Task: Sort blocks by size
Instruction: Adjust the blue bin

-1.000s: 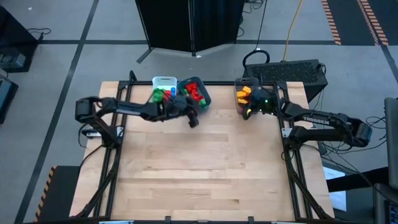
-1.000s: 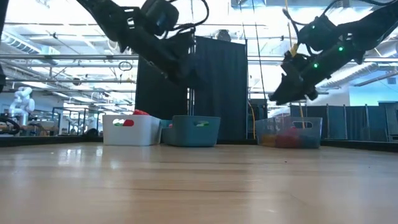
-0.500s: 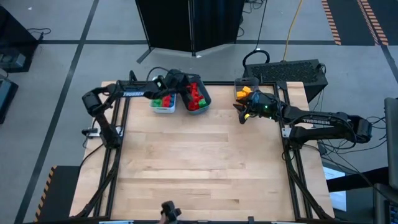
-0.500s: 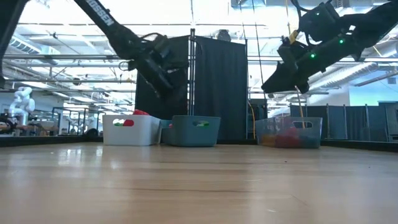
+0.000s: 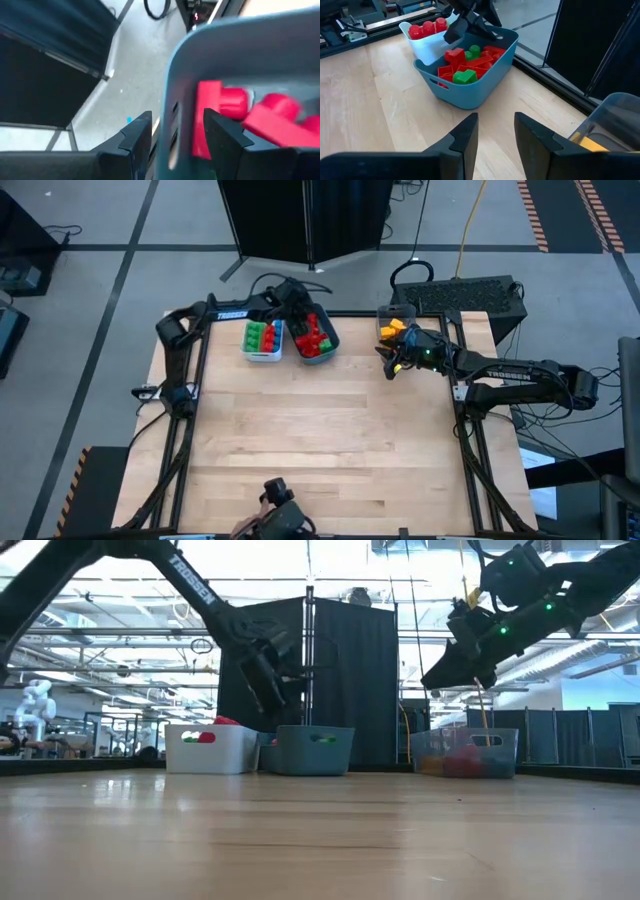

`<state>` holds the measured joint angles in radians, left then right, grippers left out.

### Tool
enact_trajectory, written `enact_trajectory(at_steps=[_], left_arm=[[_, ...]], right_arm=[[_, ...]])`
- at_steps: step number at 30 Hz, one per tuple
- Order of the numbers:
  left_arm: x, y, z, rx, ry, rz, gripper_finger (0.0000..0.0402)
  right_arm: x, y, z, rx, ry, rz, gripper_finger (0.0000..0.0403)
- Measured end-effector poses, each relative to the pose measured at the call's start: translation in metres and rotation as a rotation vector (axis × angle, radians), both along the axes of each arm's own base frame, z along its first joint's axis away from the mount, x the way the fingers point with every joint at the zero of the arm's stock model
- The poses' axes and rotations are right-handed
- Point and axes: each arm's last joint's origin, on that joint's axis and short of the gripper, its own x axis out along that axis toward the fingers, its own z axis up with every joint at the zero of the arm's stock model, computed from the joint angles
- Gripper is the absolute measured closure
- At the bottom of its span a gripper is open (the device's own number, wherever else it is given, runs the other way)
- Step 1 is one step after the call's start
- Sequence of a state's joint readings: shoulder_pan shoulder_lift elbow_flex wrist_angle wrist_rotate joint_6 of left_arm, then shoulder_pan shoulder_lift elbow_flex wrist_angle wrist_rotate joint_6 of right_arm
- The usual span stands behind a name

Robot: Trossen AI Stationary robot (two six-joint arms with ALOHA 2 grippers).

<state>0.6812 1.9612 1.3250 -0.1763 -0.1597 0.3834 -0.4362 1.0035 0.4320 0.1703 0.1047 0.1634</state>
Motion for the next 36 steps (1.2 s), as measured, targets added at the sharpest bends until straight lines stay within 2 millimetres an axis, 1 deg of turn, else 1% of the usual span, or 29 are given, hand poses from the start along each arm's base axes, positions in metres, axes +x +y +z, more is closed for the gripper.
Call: enact_trajectory(at_steps=[2, 4, 9, 15, 19, 22, 25, 28, 31, 34, 36], left_arm=[[0.000, 0.004, -0.005, -0.008, 0.013, 0.009, 0.0242], [0.001, 0.008, -0.006, -0.004, 0.008, 0.016, 0.0242], [0.004, 0.011, -0.007, 0.022, 0.002, -0.001, 0.0242], [0.008, 0.014, -0.002, 0.067, -0.050, -0.037, 0.0242], [0.010, 0.015, 0.001, 0.088, -0.089, -0.049, 0.0242], [0.008, 0.013, 0.003, 0.096, -0.050, -0.020, 0.0242], [0.005, 0.007, 0.015, 0.142, 0.009, -0.010, 0.0245], [0.002, 0.004, 0.028, 0.169, 0.015, -0.022, 0.0263], [0.000, 0.004, 0.035, 0.164, -0.012, -0.041, 0.0294], [-0.006, 0.009, 0.035, 0.118, -0.025, -0.055, 0.0322], [-0.007, 0.012, 0.031, 0.090, -0.037, -0.057, 0.0332]], right_arm=[[0.000, 0.000, -0.001, -0.001, 0.008, 0.002, 0.0291], [0.000, 0.000, -0.001, -0.010, 0.017, 0.007, 0.0291], [0.000, 0.000, -0.001, -0.021, 0.024, 0.009, 0.0291], [-0.001, -0.002, -0.001, -0.069, 0.050, -0.040, 0.0291], [-0.001, -0.002, 0.000, -0.086, 0.049, -0.044, 0.0291], [-0.001, -0.002, 0.000, -0.089, 0.052, -0.043, 0.0291], [-0.001, -0.002, 0.000, -0.099, 0.059, -0.037, 0.0291], [-0.001, -0.003, 0.001, -0.107, 0.057, -0.037, 0.0291], [-0.001, -0.003, 0.001, -0.110, 0.052, -0.037, 0.0291], [-0.001, -0.003, 0.002, -0.112, 0.046, -0.038, 0.0291], [-0.001, -0.003, 0.002, -0.113, 0.045, -0.038, 0.0291]])
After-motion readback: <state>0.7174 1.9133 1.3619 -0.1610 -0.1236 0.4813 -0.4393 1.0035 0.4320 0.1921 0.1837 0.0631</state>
